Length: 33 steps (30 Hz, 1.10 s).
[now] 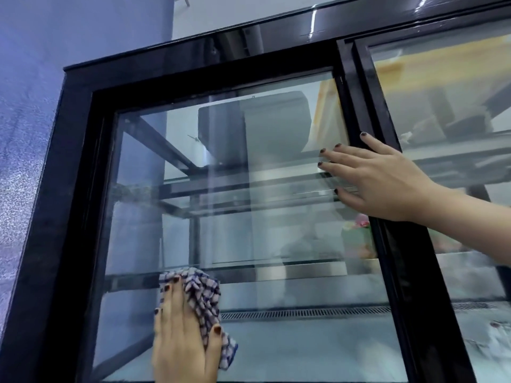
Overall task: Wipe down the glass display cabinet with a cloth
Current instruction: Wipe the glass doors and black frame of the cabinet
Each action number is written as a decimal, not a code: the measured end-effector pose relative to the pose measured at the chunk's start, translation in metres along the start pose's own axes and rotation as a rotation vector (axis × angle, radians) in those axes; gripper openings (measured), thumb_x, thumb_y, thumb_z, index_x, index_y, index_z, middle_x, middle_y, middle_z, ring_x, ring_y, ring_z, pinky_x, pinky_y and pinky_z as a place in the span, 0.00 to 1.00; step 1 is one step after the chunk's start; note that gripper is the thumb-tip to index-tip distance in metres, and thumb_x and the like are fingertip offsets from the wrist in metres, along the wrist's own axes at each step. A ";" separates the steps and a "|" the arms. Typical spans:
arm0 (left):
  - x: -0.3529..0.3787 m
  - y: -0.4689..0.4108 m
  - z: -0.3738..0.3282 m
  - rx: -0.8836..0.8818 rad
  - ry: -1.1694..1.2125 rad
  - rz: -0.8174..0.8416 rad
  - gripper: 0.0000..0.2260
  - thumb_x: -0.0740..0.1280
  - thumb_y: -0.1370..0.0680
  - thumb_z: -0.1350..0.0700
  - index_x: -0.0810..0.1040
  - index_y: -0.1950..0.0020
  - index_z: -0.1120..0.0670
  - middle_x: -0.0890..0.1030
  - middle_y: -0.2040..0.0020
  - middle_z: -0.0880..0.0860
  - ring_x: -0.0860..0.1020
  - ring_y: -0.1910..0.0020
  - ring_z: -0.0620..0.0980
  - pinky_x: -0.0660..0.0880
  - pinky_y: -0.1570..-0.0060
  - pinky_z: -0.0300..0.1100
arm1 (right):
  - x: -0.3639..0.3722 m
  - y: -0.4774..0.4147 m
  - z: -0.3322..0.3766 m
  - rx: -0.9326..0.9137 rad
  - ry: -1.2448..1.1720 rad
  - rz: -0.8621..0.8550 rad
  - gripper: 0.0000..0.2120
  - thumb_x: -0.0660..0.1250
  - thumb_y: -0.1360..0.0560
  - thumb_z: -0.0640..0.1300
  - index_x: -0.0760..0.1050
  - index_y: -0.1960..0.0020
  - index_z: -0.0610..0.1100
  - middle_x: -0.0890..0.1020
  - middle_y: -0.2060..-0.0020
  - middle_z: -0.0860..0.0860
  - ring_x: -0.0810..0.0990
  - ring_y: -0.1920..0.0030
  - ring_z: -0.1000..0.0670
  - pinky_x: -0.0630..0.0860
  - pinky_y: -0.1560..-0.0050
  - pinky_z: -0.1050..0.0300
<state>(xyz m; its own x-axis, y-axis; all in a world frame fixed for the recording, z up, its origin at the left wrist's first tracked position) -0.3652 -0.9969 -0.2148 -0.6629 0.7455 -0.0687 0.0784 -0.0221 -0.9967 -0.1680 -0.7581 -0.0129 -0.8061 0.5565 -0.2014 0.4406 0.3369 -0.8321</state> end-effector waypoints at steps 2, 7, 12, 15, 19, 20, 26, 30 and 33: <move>0.004 -0.018 -0.016 -0.011 -0.023 0.000 0.32 0.47 0.21 0.41 0.57 0.26 0.64 0.59 0.25 0.59 0.58 0.29 0.58 0.53 0.32 0.49 | 0.000 0.003 0.000 0.004 -0.010 -0.021 0.23 0.57 0.22 0.51 0.67 0.28 0.47 0.65 0.27 0.51 0.63 0.27 0.50 0.48 0.25 0.47; 0.012 -0.119 -0.065 0.016 0.063 -0.070 0.34 0.49 0.23 0.41 0.53 0.24 0.61 0.57 0.24 0.57 0.53 0.25 0.53 0.45 0.27 0.45 | 0.003 0.005 -0.002 0.004 -0.020 -0.073 0.22 0.57 0.23 0.50 0.71 0.31 0.45 0.70 0.30 0.50 0.67 0.29 0.48 0.55 0.27 0.45; 0.014 -0.280 -0.095 -0.017 0.023 -0.116 0.31 0.51 0.20 0.43 0.50 0.23 0.60 0.52 0.22 0.55 0.49 0.24 0.51 0.43 0.27 0.45 | 0.005 0.005 -0.003 -0.003 -0.016 -0.095 0.22 0.65 0.25 0.46 0.72 0.32 0.44 0.72 0.31 0.50 0.68 0.30 0.48 0.56 0.27 0.45; 0.011 -0.344 -0.106 -0.094 0.011 -0.100 0.30 0.51 0.19 0.44 0.50 0.23 0.60 0.51 0.22 0.55 0.48 0.24 0.51 0.44 0.27 0.47 | 0.007 0.005 -0.006 0.038 -0.060 -0.118 0.22 0.64 0.26 0.43 0.71 0.32 0.44 0.71 0.31 0.49 0.66 0.28 0.48 0.53 0.27 0.48; 0.013 -0.346 -0.117 -0.043 -0.006 -0.114 0.29 0.50 0.19 0.45 0.50 0.23 0.59 0.51 0.22 0.55 0.49 0.24 0.51 0.45 0.27 0.46 | 0.009 0.005 -0.010 0.158 -0.144 -0.196 0.26 0.61 0.26 0.37 0.65 0.28 0.42 0.64 0.27 0.49 0.57 0.25 0.49 0.47 0.26 0.53; 0.013 -0.333 -0.117 0.013 -0.004 -0.107 0.28 0.51 0.19 0.45 0.51 0.23 0.59 0.52 0.22 0.55 0.50 0.24 0.51 0.45 0.27 0.45 | 0.008 0.006 -0.012 0.211 -0.177 -0.227 0.27 0.60 0.26 0.37 0.64 0.27 0.42 0.62 0.26 0.49 0.55 0.24 0.49 0.47 0.26 0.53; 0.017 -0.170 -0.097 0.165 0.019 -0.025 0.31 0.47 0.20 0.41 0.53 0.23 0.58 0.55 0.23 0.54 0.52 0.24 0.50 0.45 0.26 0.44 | 0.008 0.008 -0.010 0.311 -0.246 -0.251 0.29 0.48 0.26 0.46 0.58 0.25 0.43 0.56 0.24 0.51 0.50 0.24 0.52 0.44 0.26 0.54; 0.023 -0.048 -0.090 0.096 0.034 0.044 0.30 0.46 0.20 0.42 0.60 0.26 0.61 0.60 0.25 0.56 0.58 0.26 0.54 0.51 0.28 0.46 | 0.008 0.011 -0.012 0.412 -0.264 -0.260 0.28 0.51 0.23 0.44 0.55 0.24 0.41 0.53 0.23 0.49 0.46 0.23 0.50 0.39 0.27 0.56; 0.031 -0.001 -0.102 0.083 0.007 0.076 0.30 0.45 0.20 0.42 0.64 0.28 0.62 0.65 0.28 0.59 0.56 0.25 0.52 0.54 0.30 0.47 | 0.009 0.013 -0.011 0.404 -0.237 -0.227 0.27 0.51 0.22 0.44 0.55 0.24 0.41 0.53 0.23 0.48 0.47 0.23 0.50 0.42 0.26 0.52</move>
<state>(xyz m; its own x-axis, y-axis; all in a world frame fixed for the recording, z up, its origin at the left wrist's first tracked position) -0.3098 -0.9056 -0.2114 -0.6521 0.7442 -0.1444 0.0664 -0.1337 -0.9888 -0.1648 -0.7405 -0.0195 -0.9515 0.3007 -0.0653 0.0944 0.0835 -0.9920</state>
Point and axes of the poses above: each hand's wrist, its own y-axis away from the middle knuckle, its own x-axis out of the palm, z = x × y, the point moved 1 cm from there along -y, towards the middle knuckle
